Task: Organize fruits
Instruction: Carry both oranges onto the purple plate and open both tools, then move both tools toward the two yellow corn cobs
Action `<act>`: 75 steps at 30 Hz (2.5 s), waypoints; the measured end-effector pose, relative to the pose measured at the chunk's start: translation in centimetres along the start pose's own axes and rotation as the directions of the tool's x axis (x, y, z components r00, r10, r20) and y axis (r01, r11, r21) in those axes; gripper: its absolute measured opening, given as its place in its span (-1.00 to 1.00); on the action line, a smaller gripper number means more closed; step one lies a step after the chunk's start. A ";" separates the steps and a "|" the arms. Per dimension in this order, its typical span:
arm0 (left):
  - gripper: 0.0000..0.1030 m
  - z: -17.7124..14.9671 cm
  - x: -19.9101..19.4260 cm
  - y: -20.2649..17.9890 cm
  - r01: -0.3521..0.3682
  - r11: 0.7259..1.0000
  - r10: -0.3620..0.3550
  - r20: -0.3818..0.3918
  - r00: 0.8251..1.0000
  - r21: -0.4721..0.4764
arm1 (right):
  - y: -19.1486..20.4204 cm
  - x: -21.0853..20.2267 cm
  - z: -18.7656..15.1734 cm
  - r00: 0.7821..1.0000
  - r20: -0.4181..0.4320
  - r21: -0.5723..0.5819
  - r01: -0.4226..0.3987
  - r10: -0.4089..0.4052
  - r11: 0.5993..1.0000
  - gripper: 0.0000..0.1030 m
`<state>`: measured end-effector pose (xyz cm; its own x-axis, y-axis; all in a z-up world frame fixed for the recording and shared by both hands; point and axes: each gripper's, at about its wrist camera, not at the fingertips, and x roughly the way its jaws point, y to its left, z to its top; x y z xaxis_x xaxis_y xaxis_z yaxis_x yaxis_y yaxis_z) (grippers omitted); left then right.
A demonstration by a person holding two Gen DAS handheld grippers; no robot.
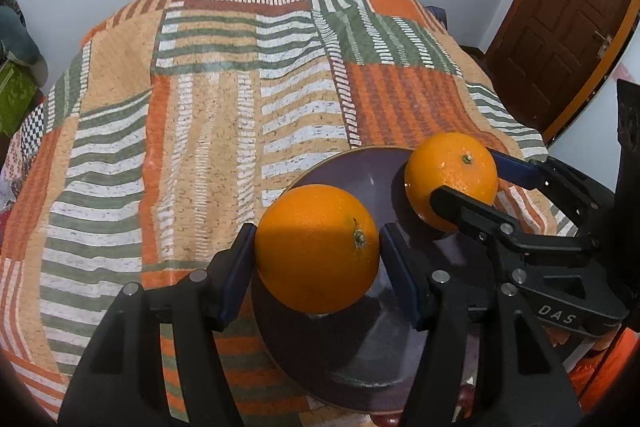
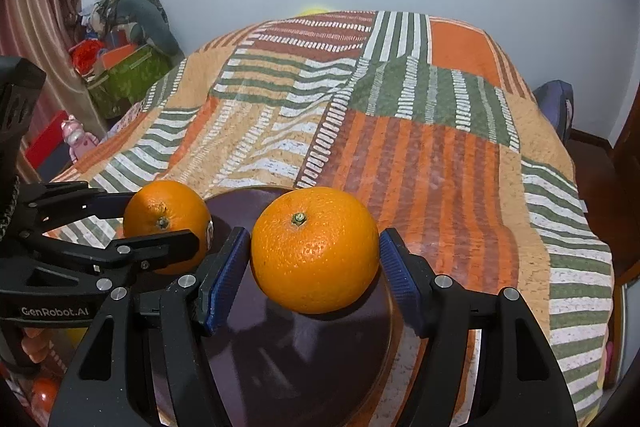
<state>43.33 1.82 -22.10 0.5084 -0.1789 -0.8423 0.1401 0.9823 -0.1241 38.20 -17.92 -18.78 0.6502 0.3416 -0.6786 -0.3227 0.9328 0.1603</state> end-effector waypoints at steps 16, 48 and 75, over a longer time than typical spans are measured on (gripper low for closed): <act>0.24 0.1 1.4 0.9 0.004 0.999 -0.005 -0.038 0.999 -0.047 | 0.8 1.0 -0.3 0.999 -0.031 -0.059 0.016 -0.017 0.998 0.26; 0.55 -8.4 -15.2 -2.9 -0.046 0.996 0.036 0.128 0.991 0.073 | 3.0 -13.5 -5.8 0.995 0.048 -0.009 0.082 -0.082 0.997 0.38; 0.56 -17.4 -8.2 -11.1 0.057 0.948 -0.008 -0.157 0.988 0.313 | 2.9 -13.1 -17.8 0.982 -0.178 0.116 0.083 -0.061 0.990 0.38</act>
<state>22.78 -6.67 -22.94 0.3681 -0.1755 -0.9131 0.4278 0.9039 -0.0013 16.51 -21.72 -22.17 0.5359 0.2577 -0.8040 -0.1860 0.9649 0.1853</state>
